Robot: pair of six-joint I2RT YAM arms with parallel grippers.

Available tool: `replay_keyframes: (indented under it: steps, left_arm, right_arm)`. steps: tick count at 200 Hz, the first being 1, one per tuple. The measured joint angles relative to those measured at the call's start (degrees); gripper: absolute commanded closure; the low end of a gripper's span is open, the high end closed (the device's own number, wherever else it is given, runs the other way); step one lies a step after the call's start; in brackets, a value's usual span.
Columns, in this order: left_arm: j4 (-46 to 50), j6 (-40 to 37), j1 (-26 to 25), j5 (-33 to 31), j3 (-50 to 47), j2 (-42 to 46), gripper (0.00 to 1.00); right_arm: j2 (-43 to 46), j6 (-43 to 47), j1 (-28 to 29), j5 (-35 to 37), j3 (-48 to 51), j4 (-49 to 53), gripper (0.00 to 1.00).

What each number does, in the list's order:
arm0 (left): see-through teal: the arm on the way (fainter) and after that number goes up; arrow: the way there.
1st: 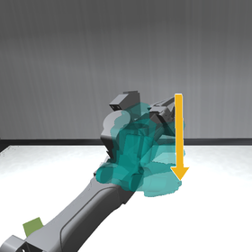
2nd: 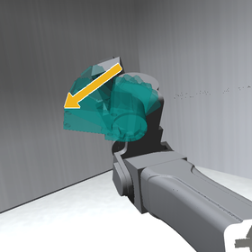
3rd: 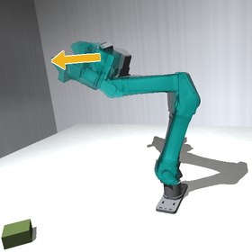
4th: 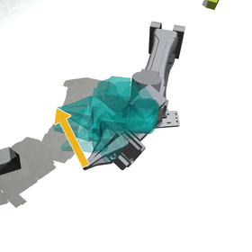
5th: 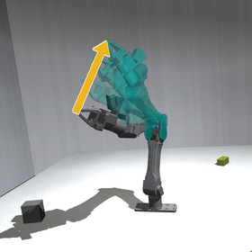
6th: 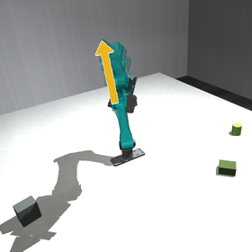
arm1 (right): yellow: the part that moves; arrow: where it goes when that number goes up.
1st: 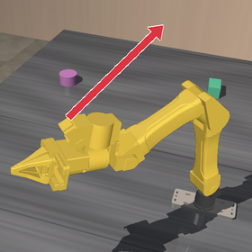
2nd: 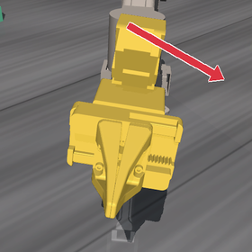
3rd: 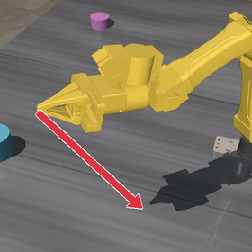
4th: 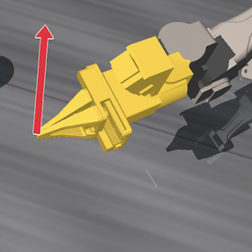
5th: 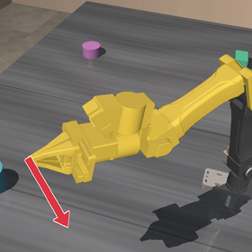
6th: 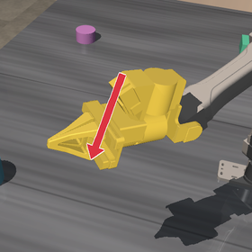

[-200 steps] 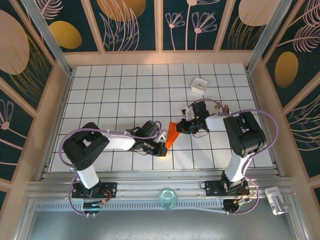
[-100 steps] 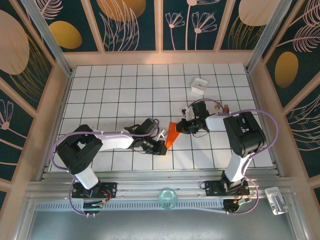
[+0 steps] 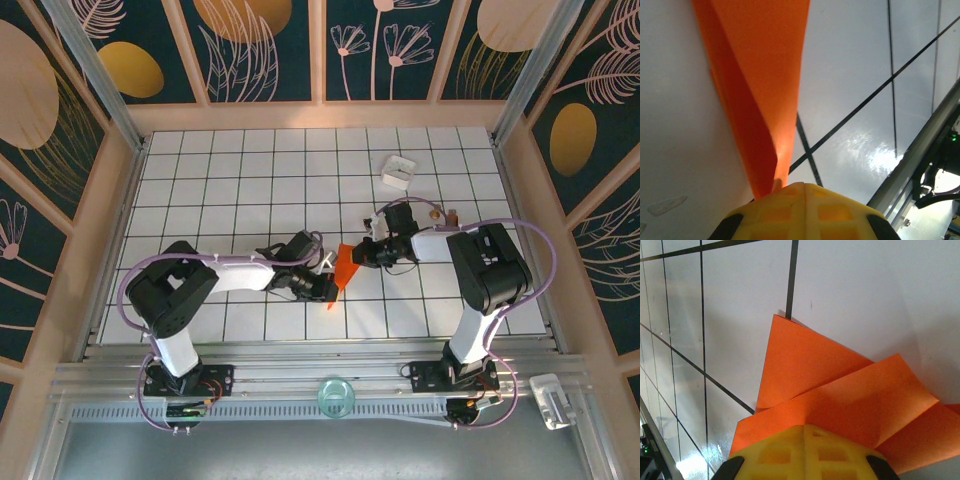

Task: Fold a paper plane with a square sheet of paper (pick it up from the middle)
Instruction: Fold the wing for the fifth time at the center of the table.

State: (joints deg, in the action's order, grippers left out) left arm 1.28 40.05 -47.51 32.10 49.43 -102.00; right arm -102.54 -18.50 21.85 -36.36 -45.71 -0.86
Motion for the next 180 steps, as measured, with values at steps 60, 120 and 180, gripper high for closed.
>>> replay_keyframes:
  steps: [60,120,180]
  left_arm:
    - [0.48,-1.25,0.0,-0.52,0.0,-1.68,1.0]
    - [-3.02,-1.29,0.5,1.09,-2.1,-1.7,1.0]
    - [-12.09,2.14,1.46,3.74,-7.06,-1.11,1.0]
  right_arm:
    - [0.0,0.0,0.0,0.0,0.0,0.0,1.0]
    - [0.02,0.0,0.0,-0.17,-0.04,0.0,0.98]
    - [0.83,0.07,0.0,0.42,-0.68,1.97,0.95]
